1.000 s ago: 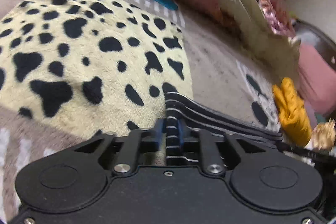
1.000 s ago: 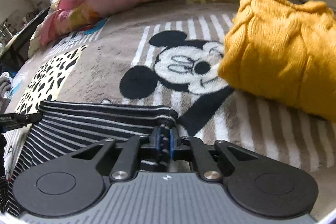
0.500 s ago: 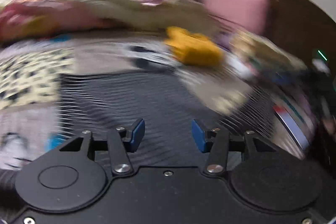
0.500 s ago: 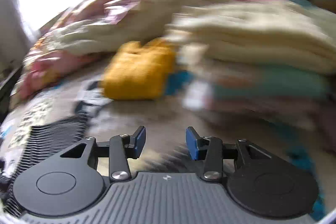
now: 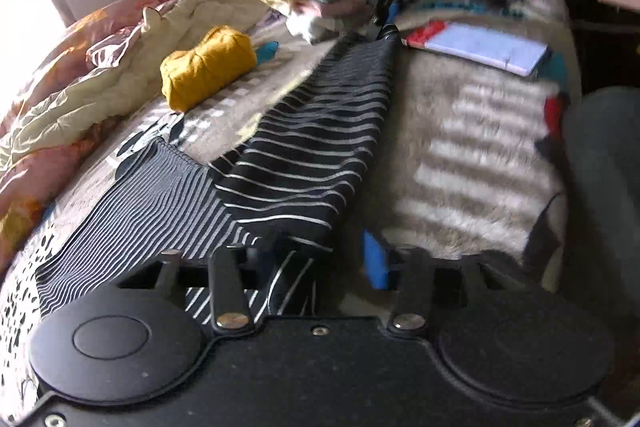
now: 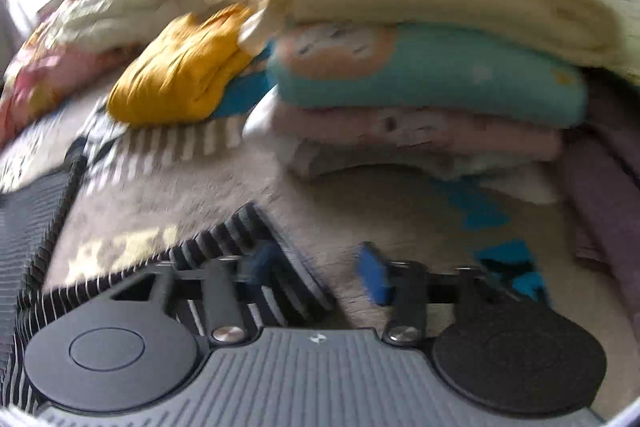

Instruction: Fold clothes

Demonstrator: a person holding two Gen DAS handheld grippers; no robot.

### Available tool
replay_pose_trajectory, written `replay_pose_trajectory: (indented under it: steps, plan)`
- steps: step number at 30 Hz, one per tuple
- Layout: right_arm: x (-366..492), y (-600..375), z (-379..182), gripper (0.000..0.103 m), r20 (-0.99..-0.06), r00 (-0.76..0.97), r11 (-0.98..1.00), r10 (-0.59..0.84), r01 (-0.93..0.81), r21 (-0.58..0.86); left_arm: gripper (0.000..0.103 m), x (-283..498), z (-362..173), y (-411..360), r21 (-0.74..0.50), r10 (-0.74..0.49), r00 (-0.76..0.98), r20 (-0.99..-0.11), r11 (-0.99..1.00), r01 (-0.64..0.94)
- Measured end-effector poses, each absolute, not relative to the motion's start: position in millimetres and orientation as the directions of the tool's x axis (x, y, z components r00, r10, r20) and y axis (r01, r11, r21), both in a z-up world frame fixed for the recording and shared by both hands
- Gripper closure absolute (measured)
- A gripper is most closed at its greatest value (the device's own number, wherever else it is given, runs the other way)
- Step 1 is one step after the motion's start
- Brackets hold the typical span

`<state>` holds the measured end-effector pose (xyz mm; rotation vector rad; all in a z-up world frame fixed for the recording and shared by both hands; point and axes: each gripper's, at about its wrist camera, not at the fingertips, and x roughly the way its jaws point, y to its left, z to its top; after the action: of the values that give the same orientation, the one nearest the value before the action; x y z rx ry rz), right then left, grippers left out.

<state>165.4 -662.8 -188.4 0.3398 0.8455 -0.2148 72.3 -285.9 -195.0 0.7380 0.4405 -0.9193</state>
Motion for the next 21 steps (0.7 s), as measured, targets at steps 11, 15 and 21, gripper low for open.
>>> replay_pose_trajectory:
  steps: [11, 15, 21]
  plan:
    - [149.0, -664.7, -170.8, 0.092, -0.769, 0.601, 0.965, -0.219, 0.25, -0.08, 0.07, 66.1, -196.9, -287.7, 0.439, -0.527, 0.583, -0.618, 0.384, 0.812]
    - [144.9, -659.1, -148.4, 0.086, -0.686, 0.699, 0.963, -0.202, 0.268, -0.01, 0.057, 71.2, -177.8, -271.6, 0.332, -0.57, 0.565, -0.597, 0.465, 0.82]
    - [167.1, -597.5, -157.3, 0.08, -0.689, 0.71, 0.989, -0.147, 0.107, -0.101, 0.057, 76.7, -186.1, -273.5, 0.27, -0.579, 0.557, -0.595, 0.509, 0.817]
